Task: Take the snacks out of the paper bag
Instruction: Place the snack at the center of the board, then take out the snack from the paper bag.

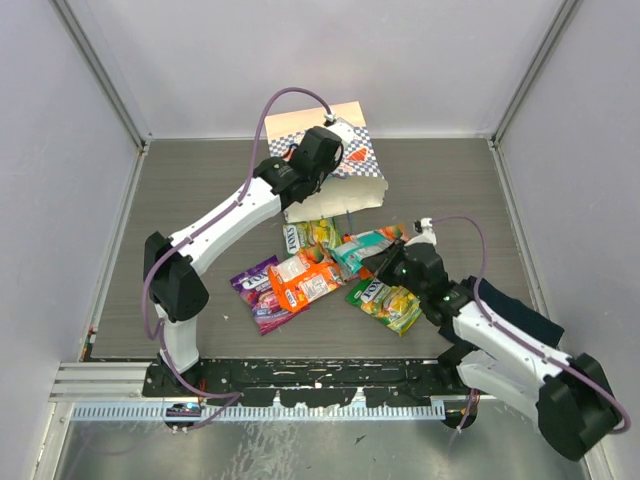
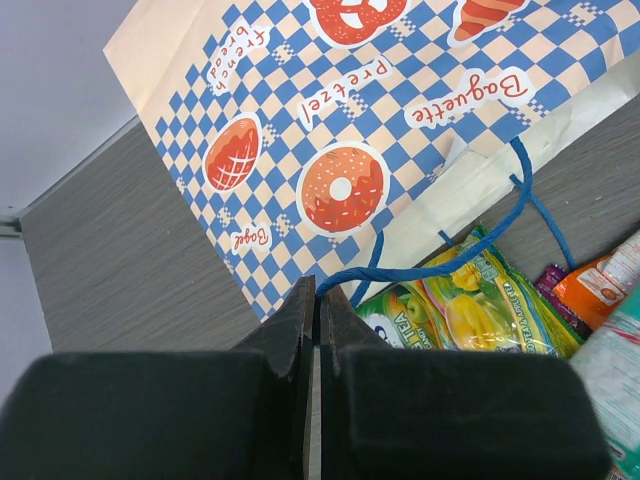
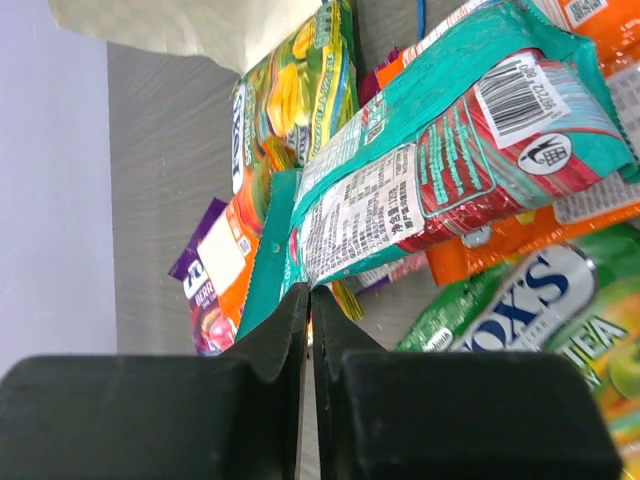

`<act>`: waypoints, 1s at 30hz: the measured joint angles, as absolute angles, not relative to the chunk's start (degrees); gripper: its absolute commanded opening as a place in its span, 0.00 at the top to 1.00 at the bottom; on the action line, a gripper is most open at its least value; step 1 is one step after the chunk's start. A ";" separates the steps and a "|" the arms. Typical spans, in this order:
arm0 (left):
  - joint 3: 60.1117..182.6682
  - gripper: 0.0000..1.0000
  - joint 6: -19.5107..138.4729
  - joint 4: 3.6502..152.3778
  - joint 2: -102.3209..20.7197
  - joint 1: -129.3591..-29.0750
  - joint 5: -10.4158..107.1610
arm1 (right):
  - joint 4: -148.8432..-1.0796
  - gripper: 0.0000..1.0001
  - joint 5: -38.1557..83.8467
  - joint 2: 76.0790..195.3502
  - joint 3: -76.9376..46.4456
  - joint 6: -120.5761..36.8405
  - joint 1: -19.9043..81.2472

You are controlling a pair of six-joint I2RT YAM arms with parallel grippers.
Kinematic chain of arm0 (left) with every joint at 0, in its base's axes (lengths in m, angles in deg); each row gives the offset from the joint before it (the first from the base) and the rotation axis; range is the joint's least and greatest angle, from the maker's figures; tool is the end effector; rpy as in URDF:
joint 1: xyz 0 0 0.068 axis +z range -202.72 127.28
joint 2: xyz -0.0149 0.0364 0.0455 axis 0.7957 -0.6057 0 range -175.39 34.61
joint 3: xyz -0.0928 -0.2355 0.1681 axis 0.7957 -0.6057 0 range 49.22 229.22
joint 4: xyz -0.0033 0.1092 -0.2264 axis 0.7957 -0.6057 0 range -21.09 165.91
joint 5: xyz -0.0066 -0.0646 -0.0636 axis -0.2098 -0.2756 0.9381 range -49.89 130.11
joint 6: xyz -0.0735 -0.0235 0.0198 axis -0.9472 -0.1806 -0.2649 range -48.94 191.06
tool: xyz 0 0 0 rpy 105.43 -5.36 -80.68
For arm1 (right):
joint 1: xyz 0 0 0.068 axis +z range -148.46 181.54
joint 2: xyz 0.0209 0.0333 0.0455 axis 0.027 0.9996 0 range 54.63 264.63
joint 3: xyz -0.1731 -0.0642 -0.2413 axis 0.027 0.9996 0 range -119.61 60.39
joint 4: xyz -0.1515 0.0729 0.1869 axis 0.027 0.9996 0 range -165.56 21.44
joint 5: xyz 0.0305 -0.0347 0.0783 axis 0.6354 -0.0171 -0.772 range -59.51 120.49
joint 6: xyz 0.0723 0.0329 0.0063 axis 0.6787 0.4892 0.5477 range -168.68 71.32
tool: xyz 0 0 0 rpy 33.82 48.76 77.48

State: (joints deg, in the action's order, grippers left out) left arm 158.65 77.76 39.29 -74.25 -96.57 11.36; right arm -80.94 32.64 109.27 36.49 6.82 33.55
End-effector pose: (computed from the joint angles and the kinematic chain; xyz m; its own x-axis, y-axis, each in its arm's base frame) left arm 0.3529 -0.2932 0.3770 -0.3833 0.5101 -0.7700 0.3741 0.8480 0.3755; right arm 0.1791 0.1088 0.2256 -0.6185 0.5846 -0.5251 0.0157 0.6772 0.7356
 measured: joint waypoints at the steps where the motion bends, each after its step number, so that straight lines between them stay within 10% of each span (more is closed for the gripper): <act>1: 158.60 1.00 77.76 39.33 -74.25 -96.57 11.36 | -79.57 0.86 32.25 107.06 37.21 6.23 33.58; 4: 158.58 1.00 77.76 39.35 -74.25 -96.57 11.36 | -75.81 0.68 31.94 100.22 39.79 4.92 33.58; 8: 158.36 1.00 77.69 39.35 -74.08 -96.57 11.40 | -70.15 0.04 33.80 89.14 43.35 3.92 33.58; 9: 158.10 1.00 77.69 39.35 -73.90 -96.57 11.38 | -68.16 0.00 34.83 86.14 43.61 3.39 33.58; 15: 157.82 1.00 77.50 39.20 -73.18 -96.57 11.45 | -63.68 0.00 41.10 83.52 39.96 0.22 33.58; 30: 162.56 1.00 76.65 34.66 -73.16 -96.57 13.02 | -98.95 0.13 43.92 128.65 30.37 9.91 46.23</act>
